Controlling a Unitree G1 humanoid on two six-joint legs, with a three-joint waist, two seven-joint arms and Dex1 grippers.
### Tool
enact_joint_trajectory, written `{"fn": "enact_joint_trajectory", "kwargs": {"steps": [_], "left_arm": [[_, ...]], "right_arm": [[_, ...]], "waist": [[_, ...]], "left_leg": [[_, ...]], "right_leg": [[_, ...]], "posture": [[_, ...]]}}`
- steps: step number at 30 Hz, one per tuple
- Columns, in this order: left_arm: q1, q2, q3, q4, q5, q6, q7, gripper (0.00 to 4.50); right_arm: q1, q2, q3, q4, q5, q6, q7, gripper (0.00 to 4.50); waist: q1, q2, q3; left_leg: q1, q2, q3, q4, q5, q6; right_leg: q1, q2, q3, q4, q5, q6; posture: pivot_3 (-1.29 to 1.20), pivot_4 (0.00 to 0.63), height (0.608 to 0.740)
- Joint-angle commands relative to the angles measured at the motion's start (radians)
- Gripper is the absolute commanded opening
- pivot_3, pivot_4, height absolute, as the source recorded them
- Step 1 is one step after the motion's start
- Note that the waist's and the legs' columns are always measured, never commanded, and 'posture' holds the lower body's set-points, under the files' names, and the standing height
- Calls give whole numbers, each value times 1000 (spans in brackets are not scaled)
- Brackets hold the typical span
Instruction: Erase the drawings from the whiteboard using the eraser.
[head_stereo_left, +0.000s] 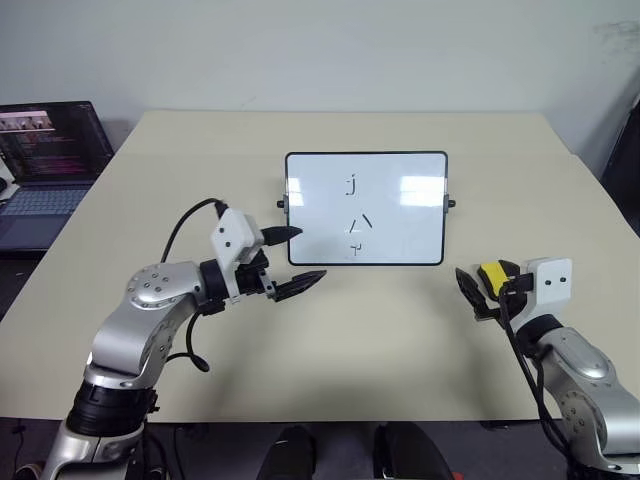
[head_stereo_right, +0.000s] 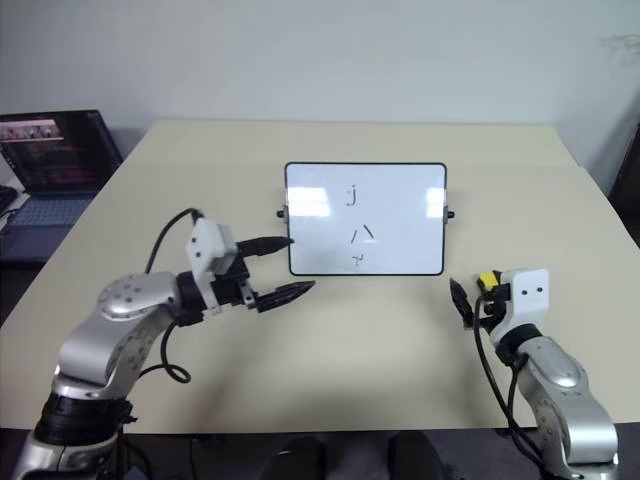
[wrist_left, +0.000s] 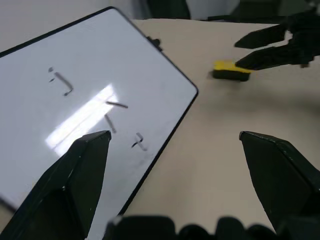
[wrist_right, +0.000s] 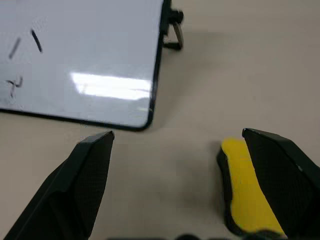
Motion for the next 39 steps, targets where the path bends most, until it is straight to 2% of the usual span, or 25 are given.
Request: {"fn": "enact_joint_trajectory", "kwargs": {"steps": [1,7,16,22,39], "left_arm": [[-37,6,-25,14,33,-34,-24,4500],[-76,-18,-38,35,50,-56,-28,4500],[-60,0,-16,52,59,-79,-36,4500],[-50,-1,-12,73,67,-103,-37,4500],[-44,-7,-14,101,76,-139,-44,4500]], "right_arm": [[-57,-42,-53,14,35,55,17,4485],[-143,-81,-78,113,54,133,29,4485],[-258,-81,-63,302,29,112,50,4485],[-288,-91,-59,379,11,88,68,4485],[-307,-87,-45,437,-30,64,90,4485]], "waist": [[-11,0,0],[-12,0,0],[-11,0,0],[-11,0,0],[-11,0,0]], "left_leg": [[0,0,0,0,0,0],[1,0,2,0,-1,1],[0,1,3,0,-1,2],[0,1,3,0,-1,2],[0,1,3,1,-1,2]], "right_leg": [[0,0,0,0,0,0],[0,2,2,0,0,-1],[-1,1,2,0,1,-1],[-1,1,2,0,1,-1],[-1,1,2,0,1,-1]], "posture": [[0,150,740],[0,150,740],[0,150,740],[0,150,740],[0,150,740]]}}
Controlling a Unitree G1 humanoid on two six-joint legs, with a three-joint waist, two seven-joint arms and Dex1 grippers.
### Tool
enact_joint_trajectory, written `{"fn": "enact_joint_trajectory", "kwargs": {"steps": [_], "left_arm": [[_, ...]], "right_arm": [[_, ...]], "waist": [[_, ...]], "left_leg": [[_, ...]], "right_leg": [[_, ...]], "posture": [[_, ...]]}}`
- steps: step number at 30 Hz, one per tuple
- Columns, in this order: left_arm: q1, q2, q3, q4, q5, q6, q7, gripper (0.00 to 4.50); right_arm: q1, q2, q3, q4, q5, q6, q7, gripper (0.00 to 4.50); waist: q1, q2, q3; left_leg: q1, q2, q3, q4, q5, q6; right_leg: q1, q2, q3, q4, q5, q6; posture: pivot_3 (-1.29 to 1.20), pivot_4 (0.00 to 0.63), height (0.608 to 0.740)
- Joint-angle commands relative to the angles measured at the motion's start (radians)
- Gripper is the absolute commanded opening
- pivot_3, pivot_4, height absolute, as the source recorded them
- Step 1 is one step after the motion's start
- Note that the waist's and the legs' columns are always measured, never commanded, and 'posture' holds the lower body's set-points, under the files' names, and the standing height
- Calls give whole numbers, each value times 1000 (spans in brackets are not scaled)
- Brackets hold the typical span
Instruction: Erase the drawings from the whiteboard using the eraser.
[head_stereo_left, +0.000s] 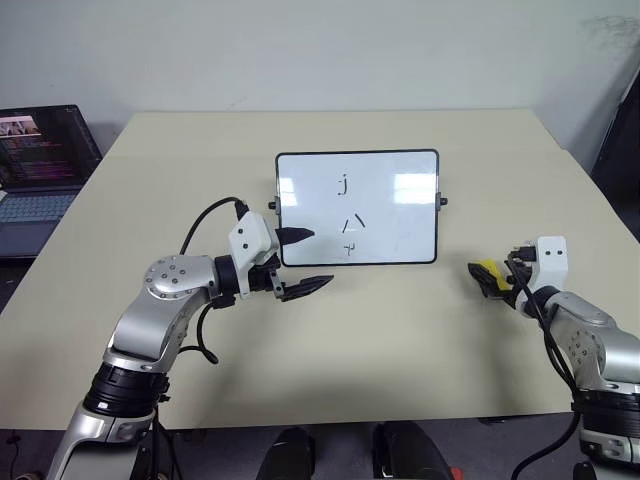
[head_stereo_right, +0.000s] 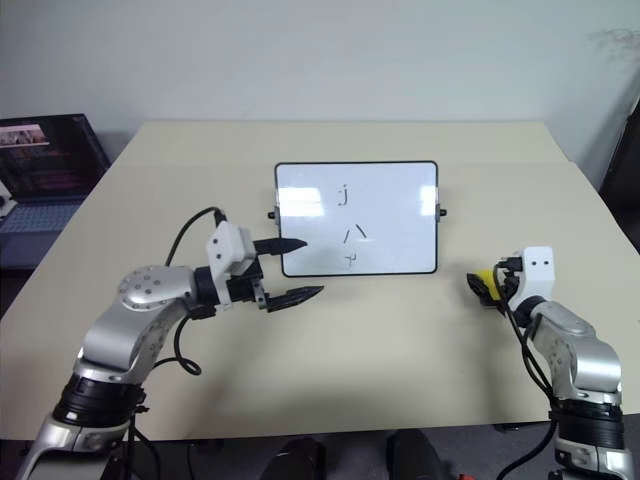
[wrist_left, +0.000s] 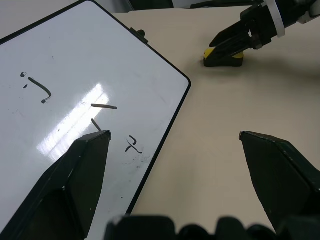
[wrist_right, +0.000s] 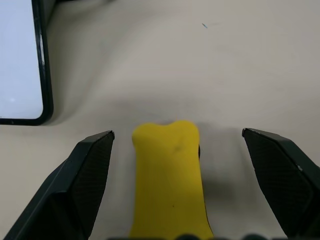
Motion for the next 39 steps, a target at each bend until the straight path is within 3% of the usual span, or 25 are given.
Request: {"fn": "enact_joint_trajectory", "kwargs": {"steps": [1,6,7,10,15,17,25,30,34,39], "left_arm": [[-12,3,30,-4,4,-26,0,4500],[-5,2,27,-7,4,-31,3,4500],[-2,2,27,-9,4,-31,4,4500],[-1,2,27,-12,4,-30,6,4500],[5,5,34,-14,3,-29,12,4500],[9,4,38,-16,1,-25,18,4500],[13,-22,97,-17,20,38,177,4500],[26,-33,141,-33,35,92,272,4500],[2,-32,172,-18,46,145,339,4500],[-72,-24,171,35,77,186,388,4500]], "right_arm": [[-20,-9,-9,0,-10,-25,1,4485],[-27,-9,-10,22,-20,-30,2,4485],[-28,-8,-9,26,-20,-31,3,4318],[-34,-4,-6,37,-22,-35,3,3602],[-43,3,1,53,-24,-46,4,1792],[-45,5,2,56,-24,-47,6,1291],[-9,-9,56,-64,-56,-115,37,1291],[-4,6,151,-183,-134,-253,44,1290],[-60,37,250,-187,-216,-374,42,1290],[-275,130,381,-18,-308,-470,53,1290]], "waist": [[0,0,0],[0,0,0],[0,0,0],[0,0,0],[0,0,0],[-1,0,0],[0,0,0],[-1,0,0],[-1,0,0],[-2,0,0]], "left_leg": [[0,0,0,0,0,0],[0,0,0,0,0,0],[0,0,0,0,0,0],[0,0,0,0,0,0],[0,0,0,0,0,0],[0,0,0,0,0,0],[0,0,0,0,0,0],[0,0,0,0,0,0],[0,0,0,0,0,0],[-1,0,1,2,0,-1]], "right_leg": [[0,0,0,0,0,0],[0,0,0,0,0,0],[0,0,0,0,0,0],[0,0,0,0,0,0],[0,0,0,0,0,0],[0,0,0,0,0,0],[0,0,0,1,0,0],[-1,-1,0,1,0,0],[-1,0,0,1,0,0],[-4,1,-1,2,2,0]], "posture": [[0,150,740],[0,150,740],[0,150,740],[0,150,740],[0,150,740],[0,150,740],[0,150,740],[0,150,740],[0,150,740],[0,150,740]]}}
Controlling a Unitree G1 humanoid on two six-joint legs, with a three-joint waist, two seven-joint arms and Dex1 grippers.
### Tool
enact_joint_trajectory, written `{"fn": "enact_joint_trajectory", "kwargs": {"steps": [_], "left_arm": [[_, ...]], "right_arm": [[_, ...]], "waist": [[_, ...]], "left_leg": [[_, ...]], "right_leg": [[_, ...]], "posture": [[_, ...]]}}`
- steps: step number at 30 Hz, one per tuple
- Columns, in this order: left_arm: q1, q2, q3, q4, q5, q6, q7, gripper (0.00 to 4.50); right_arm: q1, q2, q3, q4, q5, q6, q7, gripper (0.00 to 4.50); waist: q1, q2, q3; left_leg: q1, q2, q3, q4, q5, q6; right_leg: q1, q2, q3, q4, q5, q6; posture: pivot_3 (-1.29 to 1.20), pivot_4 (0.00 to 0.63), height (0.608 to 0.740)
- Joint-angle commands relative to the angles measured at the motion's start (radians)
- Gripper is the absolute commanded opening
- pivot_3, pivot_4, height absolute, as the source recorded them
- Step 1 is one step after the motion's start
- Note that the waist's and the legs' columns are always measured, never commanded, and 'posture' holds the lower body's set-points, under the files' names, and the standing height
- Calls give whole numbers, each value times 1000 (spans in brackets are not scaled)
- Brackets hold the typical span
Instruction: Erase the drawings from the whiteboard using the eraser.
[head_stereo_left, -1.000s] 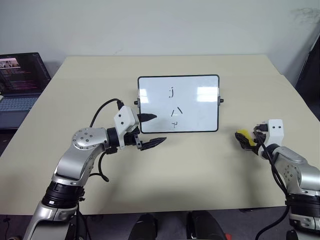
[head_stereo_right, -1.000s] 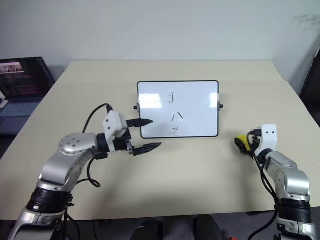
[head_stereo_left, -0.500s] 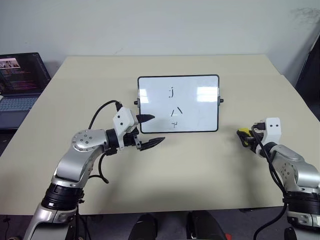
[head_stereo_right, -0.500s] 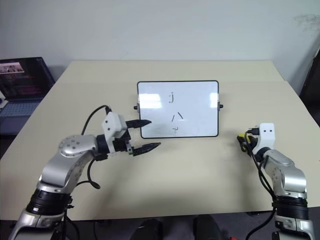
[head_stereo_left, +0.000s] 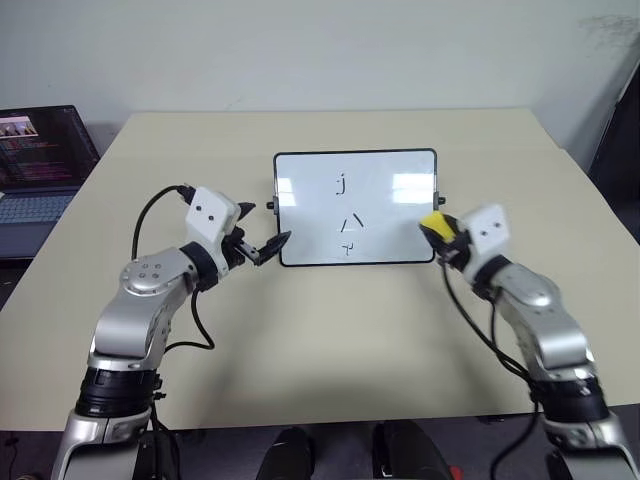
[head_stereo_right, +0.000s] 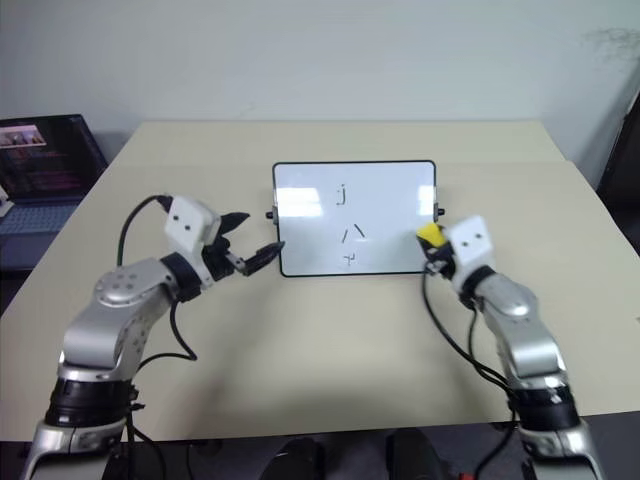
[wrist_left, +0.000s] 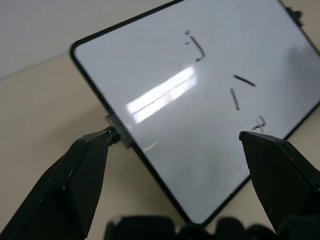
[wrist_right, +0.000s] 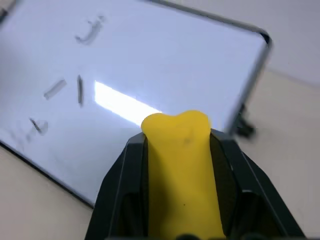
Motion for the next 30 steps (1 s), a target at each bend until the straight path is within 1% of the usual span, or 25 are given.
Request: {"fn": "enact_joint_trajectory", "kwargs": {"steps": [1,5,8,12,16,22,30], "left_arm": [[-57,7,18,16,23,11,28,4500],[-97,-8,0,56,43,13,38,4500],[-111,-12,-5,72,50,10,36,4500],[-121,-16,-4,88,51,18,26,4500],[-126,-15,-9,93,39,30,-1,4500],[-130,-11,-16,97,48,28,-31,4500],[-127,-17,-17,98,52,25,-39,4500]], "right_arm": [[-134,39,48,94,-53,-70,7,1290],[-291,90,78,256,-90,-104,7,1290],[-392,121,89,383,-118,-141,2,1290],[-501,160,100,536,-160,-198,-17,1290],[-581,194,102,669,-191,-259,-38,1290],[-654,239,114,857,-238,-351,-66,1290],[-651,286,178,1003,-306,-424,-31,1290]], "waist": [[1,0,0],[2,0,0],[1,0,0],[0,0,0],[-3,0,0],[-7,0,0],[-24,0,0]], "left_leg": [[0,0,0,0,0,0],[-2,0,0,0,2,-3],[-6,0,2,0,2,-4],[-10,0,4,-1,2,-4],[-9,0,6,0,2,-4],[-8,0,8,0,2,-4],[-6,0,10,0,2,-3]], "right_leg": [[0,0,0,0,0,0],[-2,-1,0,0,1,0],[-9,-2,1,2,1,0],[-14,-6,2,4,1,0],[-16,-7,4,8,1,0],[-16,-7,5,12,1,0],[-16,-7,8,14,1,0]], "posture": [[0,150,740],[0,150,740],[0,150,740],[0,150,740],[0,150,740],[0,150,740],[0,150,740]]}}
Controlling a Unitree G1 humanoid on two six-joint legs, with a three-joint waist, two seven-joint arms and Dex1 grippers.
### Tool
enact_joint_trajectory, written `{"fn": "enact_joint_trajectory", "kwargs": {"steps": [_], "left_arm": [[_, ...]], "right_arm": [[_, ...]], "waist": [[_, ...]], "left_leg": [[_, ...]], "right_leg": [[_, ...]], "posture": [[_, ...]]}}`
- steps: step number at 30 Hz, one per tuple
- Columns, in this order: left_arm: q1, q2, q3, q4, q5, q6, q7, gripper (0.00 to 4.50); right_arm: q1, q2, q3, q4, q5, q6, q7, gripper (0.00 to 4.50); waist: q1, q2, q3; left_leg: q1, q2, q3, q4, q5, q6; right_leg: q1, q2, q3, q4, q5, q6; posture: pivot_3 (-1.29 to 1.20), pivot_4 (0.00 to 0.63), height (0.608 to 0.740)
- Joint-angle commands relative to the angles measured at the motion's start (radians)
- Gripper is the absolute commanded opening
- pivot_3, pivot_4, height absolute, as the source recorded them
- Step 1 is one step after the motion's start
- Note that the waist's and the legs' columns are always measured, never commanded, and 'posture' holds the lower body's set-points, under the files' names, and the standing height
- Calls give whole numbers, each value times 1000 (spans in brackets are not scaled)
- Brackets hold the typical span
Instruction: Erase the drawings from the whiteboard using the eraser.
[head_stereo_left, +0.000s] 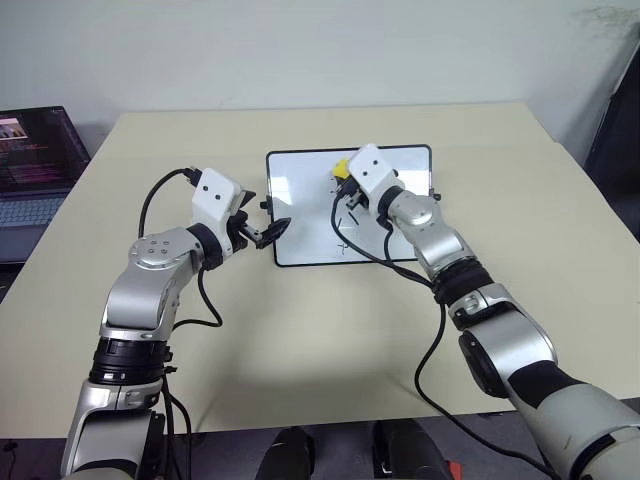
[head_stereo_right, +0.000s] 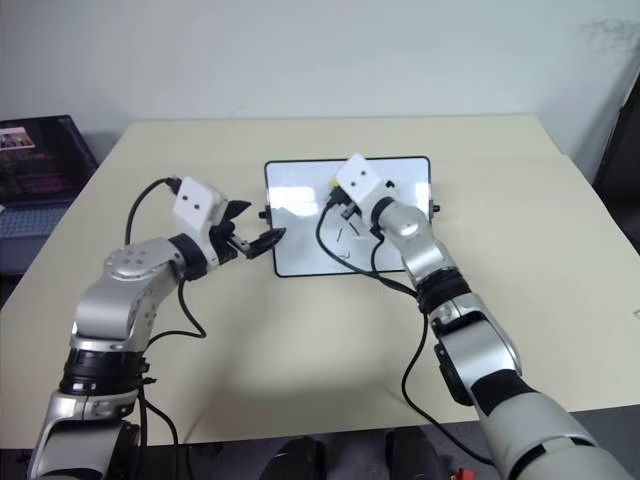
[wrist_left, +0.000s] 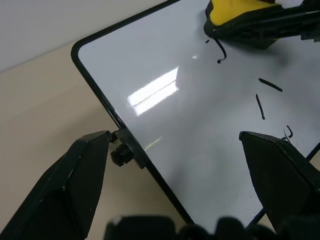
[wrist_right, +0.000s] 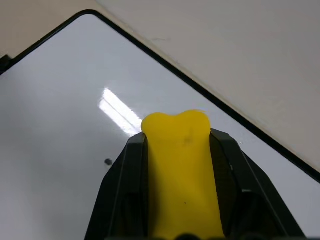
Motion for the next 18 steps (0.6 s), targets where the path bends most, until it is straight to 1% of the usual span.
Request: {"fn": "enact_joint_trajectory", "kwargs": {"steps": [1,8,18], "left_arm": [[-18,4,8,-16,3,-10,-2,4500],[-11,3,9,-20,2,-12,-2,4500],[-10,-5,4,-19,1,-15,-4,4500]], "right_arm": [[3,11,32,36,-35,-18,34,1290],[68,2,80,23,-74,7,101,1290],[-15,-27,22,1,-90,-77,-56,1289]], "waist": [[-1,0,0],[-2,-1,-1],[1,-1,-1]], "left_leg": [[1,0,0,0,-1,1],[5,0,1,1,-2,3],[4,0,0,1,0,2]], "right_leg": [[0,0,0,0,0,0],[3,1,1,2,1,-1],[3,6,0,2,4,-3]], "posture": [[0,150,740],[0,150,740],[0,150,740]]}}
